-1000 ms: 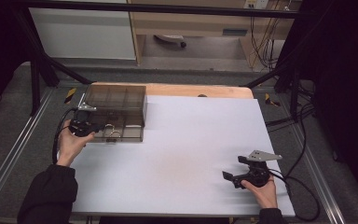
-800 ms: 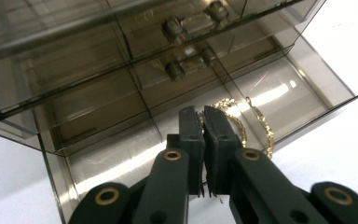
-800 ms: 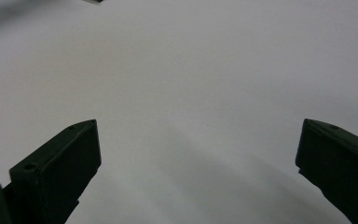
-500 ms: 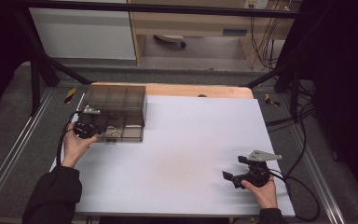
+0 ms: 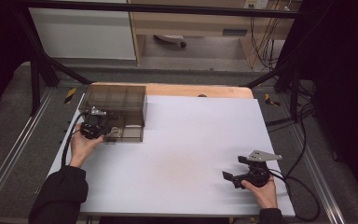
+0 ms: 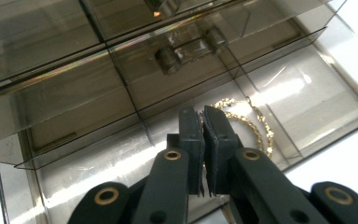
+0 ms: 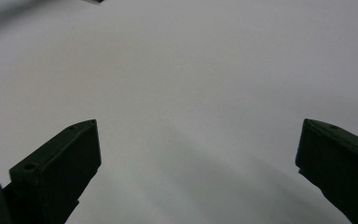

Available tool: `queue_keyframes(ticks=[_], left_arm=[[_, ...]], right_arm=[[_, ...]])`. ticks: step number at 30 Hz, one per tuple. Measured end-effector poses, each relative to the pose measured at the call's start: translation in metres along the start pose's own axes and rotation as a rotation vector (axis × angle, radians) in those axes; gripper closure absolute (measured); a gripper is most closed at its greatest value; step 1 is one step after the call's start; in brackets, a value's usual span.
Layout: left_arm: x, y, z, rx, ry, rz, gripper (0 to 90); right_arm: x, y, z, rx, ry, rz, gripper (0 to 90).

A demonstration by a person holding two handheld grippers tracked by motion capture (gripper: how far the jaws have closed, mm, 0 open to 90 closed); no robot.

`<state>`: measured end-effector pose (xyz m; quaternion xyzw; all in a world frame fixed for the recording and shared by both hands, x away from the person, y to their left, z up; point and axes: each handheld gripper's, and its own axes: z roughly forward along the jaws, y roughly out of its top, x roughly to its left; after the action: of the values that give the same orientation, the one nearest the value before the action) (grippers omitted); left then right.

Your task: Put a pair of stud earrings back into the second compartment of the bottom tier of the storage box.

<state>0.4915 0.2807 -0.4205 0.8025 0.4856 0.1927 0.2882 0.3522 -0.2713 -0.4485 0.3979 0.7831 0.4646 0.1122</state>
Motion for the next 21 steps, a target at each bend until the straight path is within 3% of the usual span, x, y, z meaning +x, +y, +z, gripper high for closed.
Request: queue_keyframes(ticks=[7,18,21], left_arm=[[0.0,-0.001,0.004,0.002,0.009,0.006,85.7],[-0.001,0.001,-0.017,-0.045,-0.008,0.011,68.5],[-0.002,0.001,-0.024,-0.063,-0.031,0.009,62.6]], right_arm=[[0.0,0.0,0.0,0.001,0.0,0.001,0.6],[0.0,0.0,0.0,-0.003,0.0,-0.002,0.7],[0.0,0.0,-0.001,-0.004,-0.001,0.001,0.6]])
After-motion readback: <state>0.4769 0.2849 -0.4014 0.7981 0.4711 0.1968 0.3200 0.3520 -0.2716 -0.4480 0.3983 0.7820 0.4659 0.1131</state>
